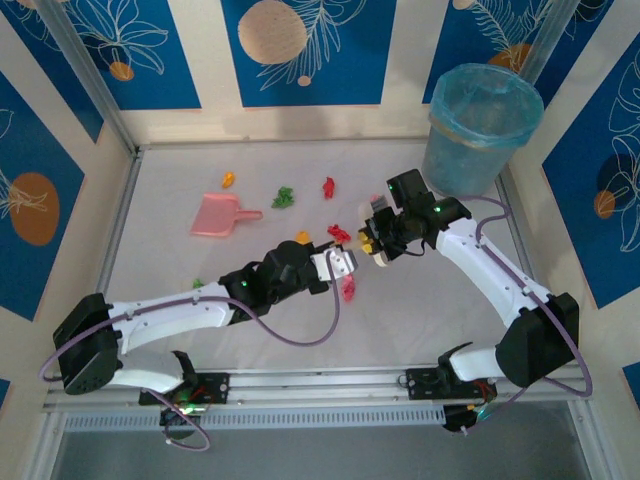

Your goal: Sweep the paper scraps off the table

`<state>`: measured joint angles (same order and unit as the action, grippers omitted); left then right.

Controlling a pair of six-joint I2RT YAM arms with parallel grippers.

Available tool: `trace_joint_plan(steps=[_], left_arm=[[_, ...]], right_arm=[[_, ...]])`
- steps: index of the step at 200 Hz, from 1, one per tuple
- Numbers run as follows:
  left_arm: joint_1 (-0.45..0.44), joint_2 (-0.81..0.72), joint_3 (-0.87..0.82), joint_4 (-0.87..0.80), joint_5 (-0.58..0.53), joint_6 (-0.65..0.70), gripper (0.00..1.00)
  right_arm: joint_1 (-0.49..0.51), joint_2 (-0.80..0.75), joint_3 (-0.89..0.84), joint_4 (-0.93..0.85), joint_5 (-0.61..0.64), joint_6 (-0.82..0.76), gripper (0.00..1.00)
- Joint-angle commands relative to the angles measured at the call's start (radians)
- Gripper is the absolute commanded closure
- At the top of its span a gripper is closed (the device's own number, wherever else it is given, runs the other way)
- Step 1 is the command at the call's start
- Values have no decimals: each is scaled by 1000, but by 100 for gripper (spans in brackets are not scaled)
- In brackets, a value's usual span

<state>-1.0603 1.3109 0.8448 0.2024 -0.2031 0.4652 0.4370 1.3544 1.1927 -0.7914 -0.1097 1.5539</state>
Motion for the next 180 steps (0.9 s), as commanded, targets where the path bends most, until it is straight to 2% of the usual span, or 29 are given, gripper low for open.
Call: trace_joint_plan(steps=[1, 7, 11, 19, 31, 40, 54, 82, 117, 151, 180], left_arm=[[10, -33, -10, 73, -51, -50, 100], [14, -42, -13, 85, -62, -66, 100], [16, -49, -17, 93, -67, -78, 100], [20, -65, -25, 106, -76, -103, 100], [30, -97, -40, 123, -79, -154, 100], [39, -128, -56, 136, -76, -191, 100], [53, -178, -80, 153, -76, -249, 100], [74, -281, -101, 119, -130, -356, 100], [81, -419, -138, 22, -217, -492, 100], [87, -574, -193, -132, -408, -619, 100], [97, -739, -286, -223, -570, -734, 100]], right_arm=[[12, -8, -15, 51, -48, -34, 100], [12, -14, -22, 76, -61, -50, 99], [12, -19, -28, 91, -74, -61, 82], [12, -32, -42, 144, -100, -92, 57], [15, -63, -74, 226, -134, -124, 30], [18, -93, -101, 287, -146, -142, 21], [30, -146, -126, 328, -120, -176, 12], [68, -275, -148, 361, -28, -336, 4], [140, -474, -238, 476, 102, -556, 3], [158, -601, -315, 520, 214, -728, 3], [122, -591, -339, 593, 312, -958, 1]])
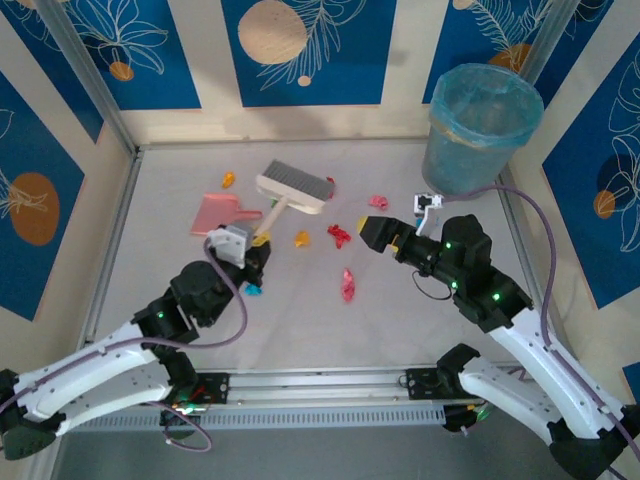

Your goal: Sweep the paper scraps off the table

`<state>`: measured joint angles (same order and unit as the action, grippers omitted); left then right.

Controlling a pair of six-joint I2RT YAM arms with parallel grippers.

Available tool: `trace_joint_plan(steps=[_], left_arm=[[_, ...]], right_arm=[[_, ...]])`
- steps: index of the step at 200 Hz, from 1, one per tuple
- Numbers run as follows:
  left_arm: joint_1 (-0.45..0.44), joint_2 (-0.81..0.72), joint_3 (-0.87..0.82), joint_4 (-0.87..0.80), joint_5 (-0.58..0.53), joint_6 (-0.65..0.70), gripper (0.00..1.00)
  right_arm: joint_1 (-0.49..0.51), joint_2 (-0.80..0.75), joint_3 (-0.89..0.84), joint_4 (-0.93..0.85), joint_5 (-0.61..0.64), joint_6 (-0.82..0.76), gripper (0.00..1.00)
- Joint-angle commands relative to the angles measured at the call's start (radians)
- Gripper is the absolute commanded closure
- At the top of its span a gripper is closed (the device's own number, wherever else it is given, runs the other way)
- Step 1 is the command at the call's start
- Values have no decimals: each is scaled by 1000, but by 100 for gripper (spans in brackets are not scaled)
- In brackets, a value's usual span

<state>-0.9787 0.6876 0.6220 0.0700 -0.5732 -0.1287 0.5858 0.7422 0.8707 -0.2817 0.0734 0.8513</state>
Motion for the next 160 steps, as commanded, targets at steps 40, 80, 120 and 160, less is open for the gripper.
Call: trace_joint_plan(steps=[40, 80, 120, 160], left_arm=[[20, -321, -164, -224, -442, -283, 100], [22, -421, -197, -295, -580, -379, 100], [24, -419, -199, -345, -668, -451, 100], [26, -421, -191, -371, -678, -459, 100]], right_arm=[[-93, 275, 40, 215, 41, -520, 3], [-32, 626, 121, 423, -172, -805, 10], [55, 978, 344, 458, -266, -909, 11], [88, 1297, 661, 313, -279, -942, 11]])
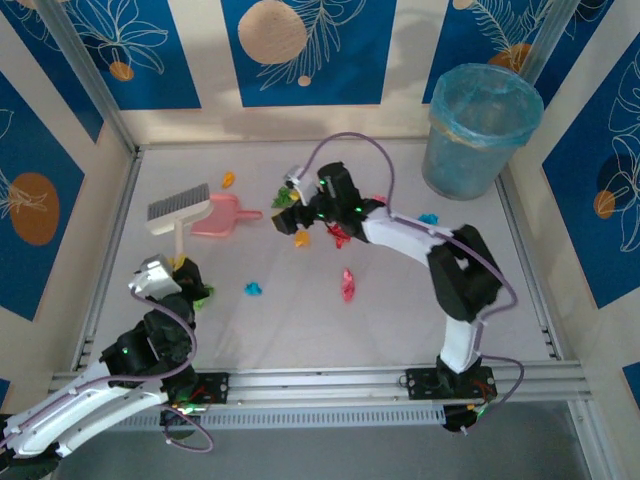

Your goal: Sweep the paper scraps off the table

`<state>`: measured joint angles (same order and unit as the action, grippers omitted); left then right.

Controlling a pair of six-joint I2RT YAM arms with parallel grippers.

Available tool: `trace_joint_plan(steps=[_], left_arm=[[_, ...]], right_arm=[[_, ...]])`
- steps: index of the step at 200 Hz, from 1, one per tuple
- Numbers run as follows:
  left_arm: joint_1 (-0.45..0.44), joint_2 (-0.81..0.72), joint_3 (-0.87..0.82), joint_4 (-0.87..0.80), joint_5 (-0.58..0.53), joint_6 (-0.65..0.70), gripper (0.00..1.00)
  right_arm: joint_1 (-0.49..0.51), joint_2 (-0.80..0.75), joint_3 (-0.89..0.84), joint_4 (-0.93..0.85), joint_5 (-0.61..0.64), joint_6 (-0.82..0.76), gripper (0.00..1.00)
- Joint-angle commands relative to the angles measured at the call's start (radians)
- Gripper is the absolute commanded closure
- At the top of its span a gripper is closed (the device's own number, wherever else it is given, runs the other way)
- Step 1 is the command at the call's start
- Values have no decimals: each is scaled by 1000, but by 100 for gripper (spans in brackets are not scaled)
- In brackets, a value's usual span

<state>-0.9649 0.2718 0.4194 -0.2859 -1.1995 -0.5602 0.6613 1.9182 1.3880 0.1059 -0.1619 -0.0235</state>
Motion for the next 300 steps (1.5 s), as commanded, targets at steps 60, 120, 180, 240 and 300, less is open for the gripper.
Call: trace_joint_plan(steps=[60, 120, 180, 240, 300], left_arm=[[14, -19, 3, -9, -43, -28, 100], [14, -42, -11, 10, -32, -15, 100], [15, -48, -14, 12, -23, -19, 100], [16, -49, -16, 14, -16, -20, 100], [17, -56, -21, 19, -8, -19, 100]], right_arm=[[27, 407, 560, -384, -70, -73, 17], [56, 607, 874, -658, -38, -137, 21], [82, 721, 1039, -758, 22, -162, 21], [109, 745, 1045, -740, 104, -190, 27], [145, 781, 1072, -714, 261, -260, 34]])
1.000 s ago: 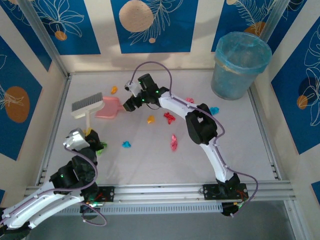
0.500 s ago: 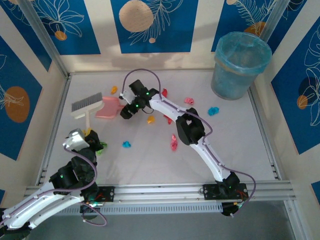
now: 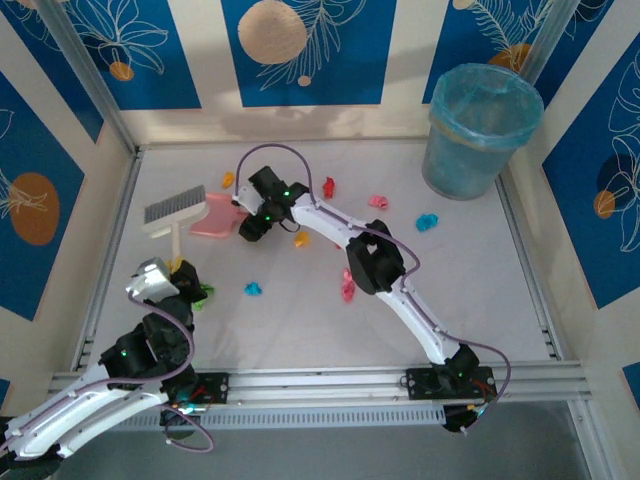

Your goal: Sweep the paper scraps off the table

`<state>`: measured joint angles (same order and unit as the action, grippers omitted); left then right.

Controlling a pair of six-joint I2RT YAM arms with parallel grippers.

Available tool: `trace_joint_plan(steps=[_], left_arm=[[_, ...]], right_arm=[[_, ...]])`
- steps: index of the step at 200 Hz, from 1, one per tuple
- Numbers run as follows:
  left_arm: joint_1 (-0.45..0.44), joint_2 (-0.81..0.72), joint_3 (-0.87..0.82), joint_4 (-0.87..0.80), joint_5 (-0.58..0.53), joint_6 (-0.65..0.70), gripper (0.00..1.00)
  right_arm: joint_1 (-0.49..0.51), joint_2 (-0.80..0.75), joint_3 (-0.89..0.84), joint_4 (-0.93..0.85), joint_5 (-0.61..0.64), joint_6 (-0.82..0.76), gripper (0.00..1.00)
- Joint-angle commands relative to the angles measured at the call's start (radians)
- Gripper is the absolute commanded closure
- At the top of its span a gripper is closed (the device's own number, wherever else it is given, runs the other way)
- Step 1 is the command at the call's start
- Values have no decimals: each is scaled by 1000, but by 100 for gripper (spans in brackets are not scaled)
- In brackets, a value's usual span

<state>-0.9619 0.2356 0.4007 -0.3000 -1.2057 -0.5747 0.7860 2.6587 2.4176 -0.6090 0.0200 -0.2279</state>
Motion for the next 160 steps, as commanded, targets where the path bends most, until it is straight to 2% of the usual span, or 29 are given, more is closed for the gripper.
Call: trace_joint_plan(steps=[1, 23, 87, 132, 160], left_arm=[[14, -20, -2, 33, -2, -5, 100], [14, -26, -4, 33, -1, -5, 100], [14, -36, -7, 35, 2, -4, 100], [14, -37, -7, 36, 1, -3, 100], [14, -38, -8, 36, 2, -4, 100]], right_arm=[[21, 41, 43, 0, 81, -57, 34], [32, 56, 56, 3, 116, -89, 37], [33, 60, 64, 16, 103, -93, 58], [34, 46, 71, 6, 95, -90, 79], [43, -20, 24, 9, 88, -70, 90]])
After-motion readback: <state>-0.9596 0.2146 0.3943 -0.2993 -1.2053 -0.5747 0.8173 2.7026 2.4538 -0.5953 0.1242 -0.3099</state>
